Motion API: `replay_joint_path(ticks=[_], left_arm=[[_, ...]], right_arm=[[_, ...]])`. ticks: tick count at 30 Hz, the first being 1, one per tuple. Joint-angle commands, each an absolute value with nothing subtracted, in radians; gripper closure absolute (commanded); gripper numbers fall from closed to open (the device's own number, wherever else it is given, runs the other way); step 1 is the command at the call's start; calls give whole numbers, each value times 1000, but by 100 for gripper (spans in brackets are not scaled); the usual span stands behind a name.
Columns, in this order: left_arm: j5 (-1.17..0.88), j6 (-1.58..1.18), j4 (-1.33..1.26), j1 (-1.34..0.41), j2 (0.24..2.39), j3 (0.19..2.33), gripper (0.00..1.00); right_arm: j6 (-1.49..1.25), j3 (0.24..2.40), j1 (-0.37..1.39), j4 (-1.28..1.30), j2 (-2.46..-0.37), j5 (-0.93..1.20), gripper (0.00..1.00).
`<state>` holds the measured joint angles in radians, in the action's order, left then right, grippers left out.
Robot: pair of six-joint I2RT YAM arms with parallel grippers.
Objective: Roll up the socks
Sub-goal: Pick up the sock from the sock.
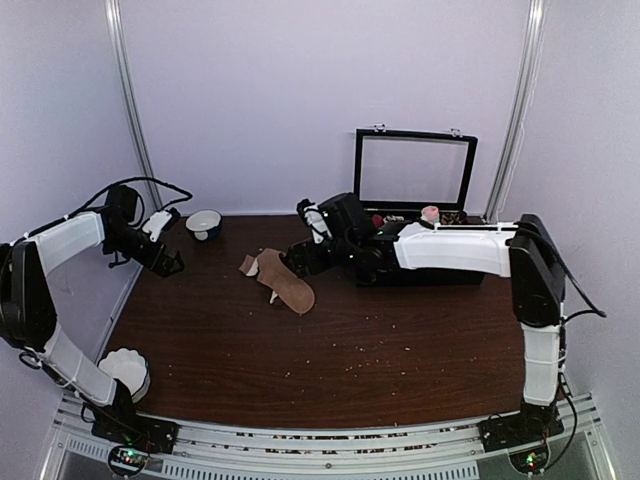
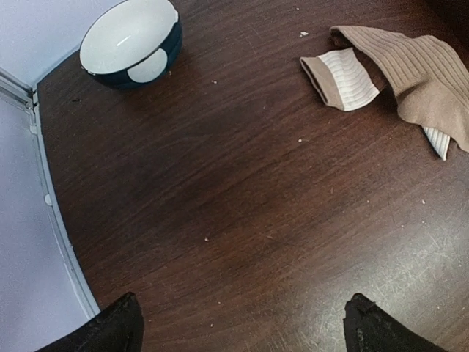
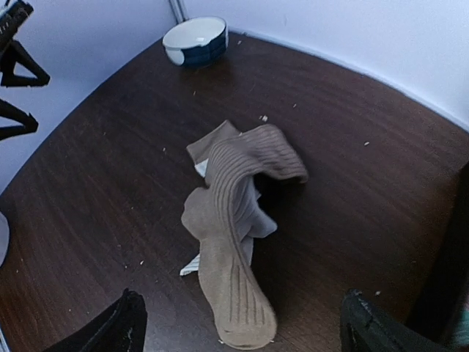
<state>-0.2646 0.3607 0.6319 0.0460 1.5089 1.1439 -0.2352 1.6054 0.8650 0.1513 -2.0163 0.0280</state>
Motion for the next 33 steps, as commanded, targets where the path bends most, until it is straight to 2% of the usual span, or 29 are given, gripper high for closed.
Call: replay_joint_path(ticks=[1,7,13,15,18,24,26,33], left_arm=[[-294,397,674,50,1479,1142,2],[-324,426,722,51,1446,1133,2],[-350,462,764,51,1408,1111,2],[-360,466,771,51,1398,1109,2],[-372,469,772,51,1388,1105,2],[-373,459,779,50,1394,1122,2],[-373,457,778,50,1392,1124,2],[-367,451,778,50,1391,1112,2]], right_arm=[[-265,1744,854,257,-2138,112,10],[-290,1876,848,317,-2291,175,16],[-337,1809,826,240,-2309,247,23],[-351,1773,820,202,-2298,276,30],[-364,1734,816,159,-2280,313,46],[-374,1679,815,116,-2245,344,93],[-374,1670,814,111,-2230,343,99],[-336,1715,814,171,-2161,320,100]])
